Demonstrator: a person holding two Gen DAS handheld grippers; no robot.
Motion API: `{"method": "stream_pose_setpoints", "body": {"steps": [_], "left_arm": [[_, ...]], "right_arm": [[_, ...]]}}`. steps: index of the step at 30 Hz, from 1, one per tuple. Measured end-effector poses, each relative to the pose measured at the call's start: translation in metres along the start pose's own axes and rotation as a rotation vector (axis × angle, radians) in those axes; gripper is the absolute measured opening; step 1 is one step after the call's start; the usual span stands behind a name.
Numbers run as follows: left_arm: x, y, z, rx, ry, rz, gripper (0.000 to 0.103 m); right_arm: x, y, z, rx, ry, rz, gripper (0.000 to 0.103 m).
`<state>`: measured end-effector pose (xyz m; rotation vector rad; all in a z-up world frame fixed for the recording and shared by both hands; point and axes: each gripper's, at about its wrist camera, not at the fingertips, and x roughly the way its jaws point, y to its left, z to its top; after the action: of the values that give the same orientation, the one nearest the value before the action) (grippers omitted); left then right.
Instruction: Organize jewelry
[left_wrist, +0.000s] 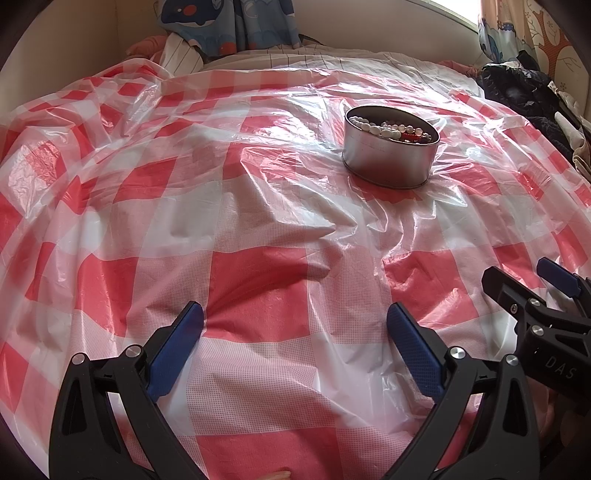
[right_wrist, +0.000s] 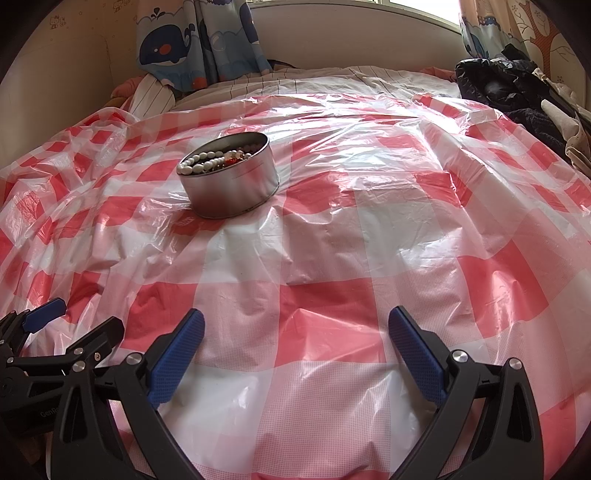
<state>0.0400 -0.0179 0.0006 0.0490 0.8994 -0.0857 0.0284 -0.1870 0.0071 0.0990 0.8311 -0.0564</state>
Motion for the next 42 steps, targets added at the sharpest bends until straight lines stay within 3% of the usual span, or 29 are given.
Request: {"method": "stream_pose_setpoints", "body": {"steps": [42], "left_arm": [[0.0046,0.0023,-0.0013,0.005,0.031,0.004,0.096]], "right_arm": [[0.0016,-0.0011,-0.0015,0.001,0.012,-0.010,0.096]]}}
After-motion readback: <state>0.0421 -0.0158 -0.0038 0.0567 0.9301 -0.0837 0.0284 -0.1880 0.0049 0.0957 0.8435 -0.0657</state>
